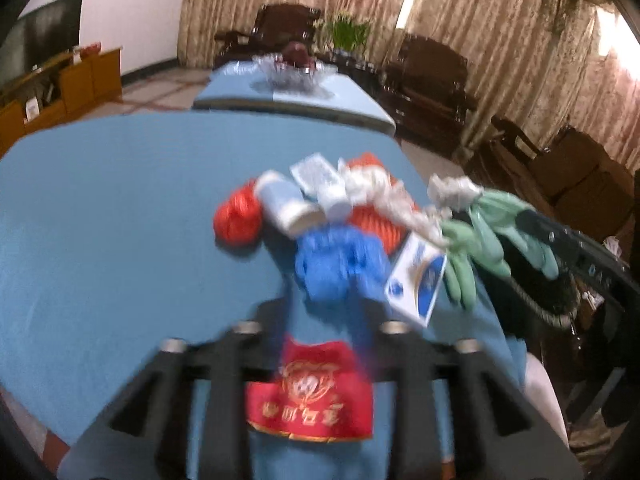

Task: Collect trash
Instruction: 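Lift the red packet with the left tool while the right tool lifts the green gloves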

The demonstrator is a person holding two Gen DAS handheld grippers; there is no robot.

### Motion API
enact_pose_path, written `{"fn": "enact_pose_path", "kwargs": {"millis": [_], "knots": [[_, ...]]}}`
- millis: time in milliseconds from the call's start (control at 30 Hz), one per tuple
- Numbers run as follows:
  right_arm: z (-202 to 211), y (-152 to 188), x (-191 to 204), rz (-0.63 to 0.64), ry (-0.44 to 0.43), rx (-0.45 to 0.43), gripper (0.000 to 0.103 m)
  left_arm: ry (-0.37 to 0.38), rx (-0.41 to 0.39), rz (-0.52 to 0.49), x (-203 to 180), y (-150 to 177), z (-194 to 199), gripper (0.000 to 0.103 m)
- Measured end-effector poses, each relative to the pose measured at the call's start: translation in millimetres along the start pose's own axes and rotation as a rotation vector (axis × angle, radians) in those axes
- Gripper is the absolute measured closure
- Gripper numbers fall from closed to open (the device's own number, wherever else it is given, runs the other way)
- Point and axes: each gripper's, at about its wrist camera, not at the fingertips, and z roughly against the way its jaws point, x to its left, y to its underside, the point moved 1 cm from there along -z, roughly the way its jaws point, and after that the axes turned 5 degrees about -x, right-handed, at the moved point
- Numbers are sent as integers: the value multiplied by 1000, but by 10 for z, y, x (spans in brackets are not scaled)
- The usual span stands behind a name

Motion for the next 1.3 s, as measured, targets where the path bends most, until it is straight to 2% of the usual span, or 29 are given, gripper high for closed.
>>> {"fn": "enact_pose_path", "kwargs": {"millis": [233, 467, 667, 867, 900, 933, 1033, 1067, 1133, 1233, 1300], "knots": [[79, 135, 35, 3, 0, 14, 92, -4, 106, 5, -9, 343, -204, 43], [132, 210, 33, -2, 5, 17, 92, -56, 147, -2, 102, 577, -367, 27], [105, 237, 38, -1, 7, 32, 92, -30, 161, 20, 113, 639, -410, 18], [52, 301, 40, -1, 3, 47, 92, 3, 186, 27, 87, 703, -455, 15], [36, 322, 39, -5, 3, 56, 92, 9, 183, 28, 81, 716, -448, 16], [24, 338, 41, -5, 2, 62, 92, 17, 179, 31, 81, 715, -443, 22], [2, 376, 39, -4, 2, 74, 92, 25, 175, 55, 104, 682, -433, 67], [1, 381, 37, -5, 2, 75, 92, 39, 178, 69, 115, 675, -439, 73], [-4, 383, 35, -6, 2, 76, 92, 62, 174, 83, 116, 654, -427, 78], [-4, 385, 34, -5, 2, 76, 92, 85, 134, 44, 9, 581, -365, 81], [-2, 383, 35, -5, 2, 77, 92, 106, 117, 30, -64, 549, -330, 88]]}}
